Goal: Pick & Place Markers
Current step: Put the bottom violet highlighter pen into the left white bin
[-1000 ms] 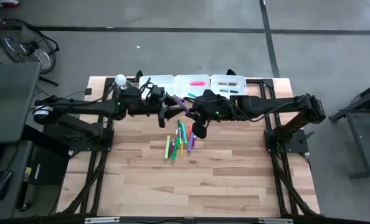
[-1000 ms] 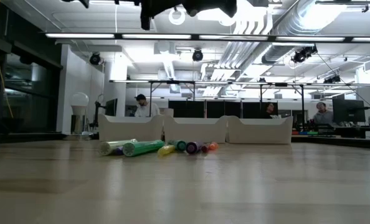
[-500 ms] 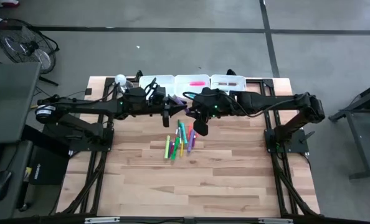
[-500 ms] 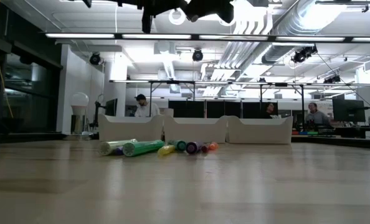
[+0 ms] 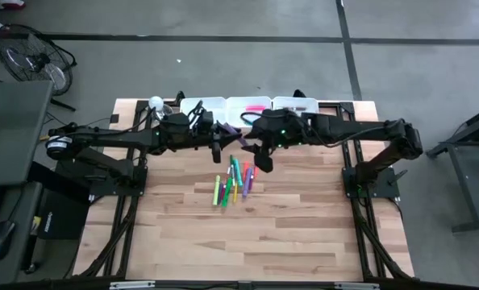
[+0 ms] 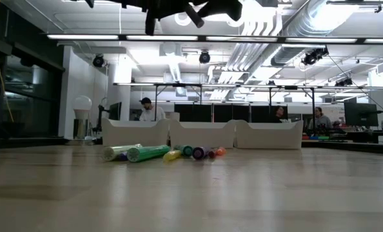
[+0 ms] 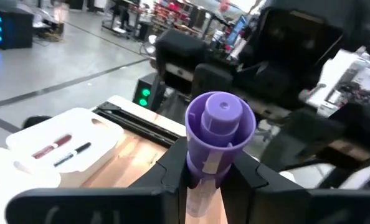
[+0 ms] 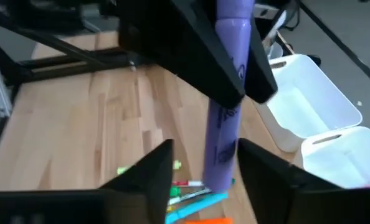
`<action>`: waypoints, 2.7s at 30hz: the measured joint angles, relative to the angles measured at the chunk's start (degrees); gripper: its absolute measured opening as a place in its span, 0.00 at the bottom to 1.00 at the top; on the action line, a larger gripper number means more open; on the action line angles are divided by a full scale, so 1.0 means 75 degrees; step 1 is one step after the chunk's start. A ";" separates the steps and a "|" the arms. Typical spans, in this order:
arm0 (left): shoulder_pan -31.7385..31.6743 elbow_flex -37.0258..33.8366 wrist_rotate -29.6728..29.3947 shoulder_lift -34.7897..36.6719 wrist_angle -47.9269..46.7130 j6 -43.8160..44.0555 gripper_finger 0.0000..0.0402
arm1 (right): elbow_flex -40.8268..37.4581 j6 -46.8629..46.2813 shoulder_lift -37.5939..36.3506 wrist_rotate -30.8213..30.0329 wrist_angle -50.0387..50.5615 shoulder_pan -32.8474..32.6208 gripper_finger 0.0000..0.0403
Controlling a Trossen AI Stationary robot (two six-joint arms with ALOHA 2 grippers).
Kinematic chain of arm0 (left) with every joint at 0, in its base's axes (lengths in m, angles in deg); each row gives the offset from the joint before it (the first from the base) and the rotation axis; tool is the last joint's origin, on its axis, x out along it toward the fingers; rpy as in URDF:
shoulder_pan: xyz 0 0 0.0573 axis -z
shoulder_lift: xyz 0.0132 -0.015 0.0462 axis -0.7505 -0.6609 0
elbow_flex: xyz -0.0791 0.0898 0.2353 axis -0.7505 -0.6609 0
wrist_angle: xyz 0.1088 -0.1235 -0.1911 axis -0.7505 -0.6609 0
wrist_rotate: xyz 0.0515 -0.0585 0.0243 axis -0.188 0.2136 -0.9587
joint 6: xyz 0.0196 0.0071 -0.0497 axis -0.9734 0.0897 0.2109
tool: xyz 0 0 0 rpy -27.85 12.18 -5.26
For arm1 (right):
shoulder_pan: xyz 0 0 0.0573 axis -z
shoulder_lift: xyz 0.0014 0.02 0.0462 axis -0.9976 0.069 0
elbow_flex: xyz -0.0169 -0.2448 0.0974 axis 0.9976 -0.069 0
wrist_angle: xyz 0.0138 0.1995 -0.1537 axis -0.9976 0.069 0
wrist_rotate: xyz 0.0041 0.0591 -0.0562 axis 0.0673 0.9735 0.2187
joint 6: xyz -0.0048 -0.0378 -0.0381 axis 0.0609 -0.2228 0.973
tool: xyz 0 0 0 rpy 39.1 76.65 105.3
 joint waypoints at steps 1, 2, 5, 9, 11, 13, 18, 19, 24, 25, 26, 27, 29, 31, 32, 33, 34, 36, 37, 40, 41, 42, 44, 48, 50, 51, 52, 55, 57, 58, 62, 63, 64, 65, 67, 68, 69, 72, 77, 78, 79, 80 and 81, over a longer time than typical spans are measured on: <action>-0.0003 0.0000 -0.0090 0.0001 0.0025 0.0000 0.14 | 0.0006 0.0000 -0.0077 0.0033 0.0014 0.0042 0.46; -0.0003 0.0000 -0.0197 0.0001 0.0027 0.0000 0.14 | 0.0009 0.0000 -0.0197 0.0083 0.0093 0.0083 0.49; -0.0003 0.0000 -0.0684 0.0001 0.0032 0.0000 0.14 | 0.0009 -0.0006 -0.0598 -0.0008 0.0457 0.0239 0.53; -0.0040 0.0000 -0.1892 0.0001 -0.0122 0.0049 0.14 | 0.0012 -0.0009 -0.1273 -0.0548 0.1296 0.0566 0.54; -0.0181 0.0121 -0.2371 0.0001 -0.0577 0.0106 0.14 | 0.0012 -0.0012 -0.1620 -0.0824 0.1723 0.0764 0.55; -0.0412 0.0374 -0.2533 0.0001 -0.1234 0.0285 0.14 | 0.0012 -0.0013 -0.1917 -0.1122 0.2085 0.0969 0.55; -0.1369 0.1042 -0.2000 -0.0039 -0.3003 0.0679 0.14 | 0.0012 0.0111 -0.2341 -0.1740 0.2723 0.1512 0.55; -0.1581 0.1179 -0.1802 -0.0127 -0.3238 0.0659 0.14 | 0.0012 0.0135 -0.2365 -0.1729 0.2805 0.1619 0.55; -0.2910 0.1647 -0.0364 -0.0229 -0.4889 -0.0191 0.14 | 0.0003 0.0340 -0.2390 -0.1686 0.2982 0.2046 0.55; -0.3219 0.1694 -0.0080 -0.0226 -0.5032 -0.0443 0.14 | 0.0003 0.0364 -0.2387 -0.1691 0.2981 0.2125 0.55; -0.3532 0.1737 0.0204 -0.0290 -0.5220 -0.0680 0.14 | 0.0003 0.0370 -0.2373 -0.1702 0.2981 0.2215 0.55; -0.3803 0.1760 0.0507 -0.0372 -0.5346 -0.0856 0.14 | 0.0003 0.0367 -0.2365 -0.1728 0.2981 0.2308 0.55; -0.4349 0.1763 0.1070 -0.0549 -0.5697 -0.1209 0.14 | -0.0003 0.0365 -0.2361 -0.1728 0.2978 0.2480 0.55; -0.4814 0.1840 0.1581 -0.0737 -0.5833 -0.1606 0.14 | -0.0003 0.0361 -0.2361 -0.1737 0.2975 0.2642 0.55; -0.5009 0.1884 0.1856 -0.0858 -0.5811 -0.1801 0.14 | -0.0003 0.0345 -0.2361 -0.1749 0.2973 0.2718 0.55; -0.5196 0.1921 0.2105 -0.0993 -0.5898 -0.2010 0.14 | -0.0003 0.0311 -0.2361 -0.1747 0.2969 0.2787 0.55; -0.5359 0.1966 0.2329 -0.1149 -0.6053 -0.2242 0.14 | -0.0003 0.0306 -0.2361 -0.1744 0.2966 0.2867 0.55; -0.5615 0.2097 0.2623 -0.1473 -0.6443 -0.2757 0.14 | -0.0003 0.0314 -0.2358 -0.1744 0.2955 0.2985 0.55; -0.5689 0.2208 0.2692 -0.1650 -0.6621 -0.3034 0.14 | -0.0003 0.0315 -0.2358 -0.1746 0.2957 0.3036 0.55; -0.5786 0.2593 0.2638 -0.2289 -0.7234 -0.3786 0.14 | -0.0003 0.0315 -0.2358 -0.1744 0.2952 0.3220 0.55; -0.5827 0.2712 0.2619 -0.2504 -0.7515 -0.4018 0.14 | -0.0003 0.0312 -0.2358 -0.1745 0.2952 0.3276 0.55; -0.5854 0.2842 0.2608 -0.2708 -0.7719 -0.4255 0.14 | -0.0003 0.0306 -0.2358 -0.1744 0.2952 0.3334 0.55; -0.5855 0.3188 0.2539 -0.3072 -0.8017 -0.4680 0.14 | -0.0003 0.0300 -0.2358 -0.1747 0.2952 0.3439 0.55; -0.5845 0.3877 0.2061 -0.3737 -0.9014 -0.5563 0.14 | -0.0003 0.0291 -0.2358 -0.1747 0.2952 0.3599 0.55; -0.5755 0.4218 0.1934 -0.4024 -0.9321 -0.6081 0.14 | -0.0003 0.0291 -0.2358 -0.1746 0.2952 0.3674 0.55; -0.5735 0.4367 0.1780 -0.4136 -0.9521 -0.6357 0.14 | -0.0003 0.0291 -0.2358 -0.1744 0.2952 0.3706 0.55; -0.5693 0.4502 0.1612 -0.4248 -0.9741 -0.6613 0.14 | -0.0003 0.0295 -0.2358 -0.1745 0.2952 0.3751 0.55; -0.5604 0.4762 0.1186 -0.4495 -1.0293 -0.7363 0.14 | -0.0003 0.0297 -0.2358 -0.1747 0.2955 0.3856 0.55; -0.5477 0.4809 0.1011 -0.4613 -1.0373 -0.7731 0.14 | -0.0003 0.0294 -0.2358 -0.1744 0.2952 0.3924 0.55; -0.5428 0.4809 0.0907 -0.4676 -1.0461 -0.7844 0.14 | -0.0003 0.0294 -0.2355 -0.1741 0.2955 0.3940 0.55; -0.5170 0.4803 0.0581 -0.4876 -1.0618 -0.8168 0.16 | -0.0003 0.0246 -0.2355 -0.1725 0.2955 0.3952 0.55; -0.5111 0.4803 0.0573 -0.4926 -1.0605 -0.8221 0.17 | -0.0003 0.0197 -0.2355 -0.1719 0.2955 0.3950 0.55; -0.5055 0.4800 0.0571 -0.4963 -1.0617 -0.8268 0.17 | -0.0003 0.0144 -0.2355 -0.1703 0.2955 0.3949 0.55; -0.4997 0.4799 0.0550 -0.4985 -1.0626 -0.8314 0.17 | -0.0003 0.0101 -0.2355 -0.1680 0.2955 0.3949 0.55; -0.4871 0.4800 0.0513 -0.4988 -1.0581 -0.8367 0.17 | -0.0003 0.0039 -0.2355 -0.1662 0.2969 0.3949 0.55; -0.4822 0.4800 0.0493 -0.4988 -1.0565 -0.8392 0.17 | -0.0003 0.0032 -0.2355 -0.1662 0.2997 0.3949 0.55; -0.4769 0.4800 0.0493 -0.4994 -1.0521 -0.8409 0.17 | -0.0003 0.0032 -0.2355 -0.1662 0.3029 0.3949 0.55; -0.4646 0.4800 0.0500 -0.4997 -1.0406 -0.8465 0.18 | -0.0003 0.0032 -0.2355 -0.1662 0.3076 0.3949 0.55; -0.4634 0.4800 0.0516 -0.4997 -1.0468 -0.8553 0.18 | -0.0003 0.0029 -0.2355 -0.1654 0.3080 0.3949 0.55; -0.4643 0.4800 0.0516 -0.4997 -1.0466 -0.8553 0.18 | -0.0003 0.0029 -0.2355 -0.1658 0.3080 0.3949 0.55; -0.4648 0.4800 0.0513 -0.4997 -1.0457 -0.8553 0.18 | -0.0003 0.0029 -0.2355 -0.1668 0.3069 0.3949 0.55; -0.4648 0.4800 0.0515 -0.4997 -1.0443 -0.8553 0.18 | -0.0003 0.0029 -0.2355 -0.1671 0.3047 0.3956 0.55; -0.4645 0.4800 0.0524 -0.4997 -1.0425 -0.8553 0.18 | -0.0003 0.0027 -0.2355 -0.1664 0.3011 0.3988 0.55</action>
